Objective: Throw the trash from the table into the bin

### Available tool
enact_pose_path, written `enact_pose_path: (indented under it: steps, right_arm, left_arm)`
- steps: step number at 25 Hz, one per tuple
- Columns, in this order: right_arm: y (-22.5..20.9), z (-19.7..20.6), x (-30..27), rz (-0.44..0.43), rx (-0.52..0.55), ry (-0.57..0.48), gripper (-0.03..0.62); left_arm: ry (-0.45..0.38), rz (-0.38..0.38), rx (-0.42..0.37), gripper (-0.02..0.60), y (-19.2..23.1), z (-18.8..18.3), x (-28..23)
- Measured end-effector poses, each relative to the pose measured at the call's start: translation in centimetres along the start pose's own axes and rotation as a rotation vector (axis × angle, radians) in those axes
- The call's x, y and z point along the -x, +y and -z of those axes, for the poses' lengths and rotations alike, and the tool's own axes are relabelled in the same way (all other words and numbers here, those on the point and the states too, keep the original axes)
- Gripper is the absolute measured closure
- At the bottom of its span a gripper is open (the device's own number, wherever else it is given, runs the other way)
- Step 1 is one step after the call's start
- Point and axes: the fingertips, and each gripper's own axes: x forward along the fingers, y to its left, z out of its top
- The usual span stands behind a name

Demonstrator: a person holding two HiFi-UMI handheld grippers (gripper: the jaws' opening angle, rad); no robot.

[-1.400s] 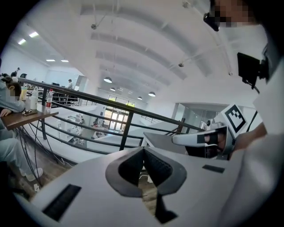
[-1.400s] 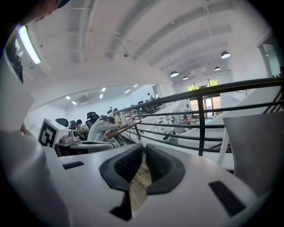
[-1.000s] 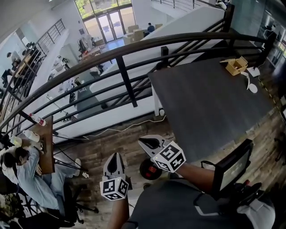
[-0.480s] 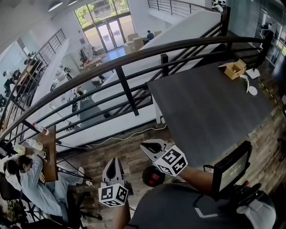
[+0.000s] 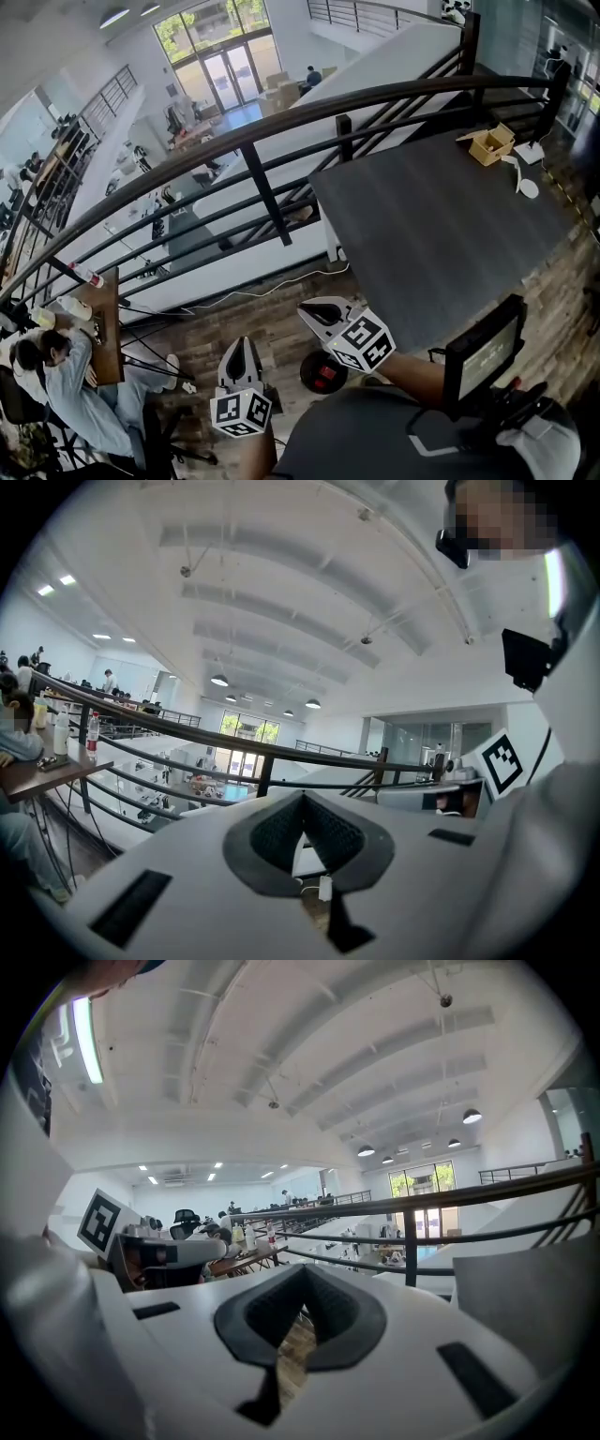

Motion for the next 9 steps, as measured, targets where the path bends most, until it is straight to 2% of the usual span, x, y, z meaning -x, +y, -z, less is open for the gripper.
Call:
enact_pose_path:
  steps: [9]
  right_arm:
    - [-0.47, -0.06, 0.50, 0.013, -0.007, -0.009, 0.583]
  left_arm:
    - [0.009, -0.002, 0.001, 0.572, -0.51, 0.62, -0.13]
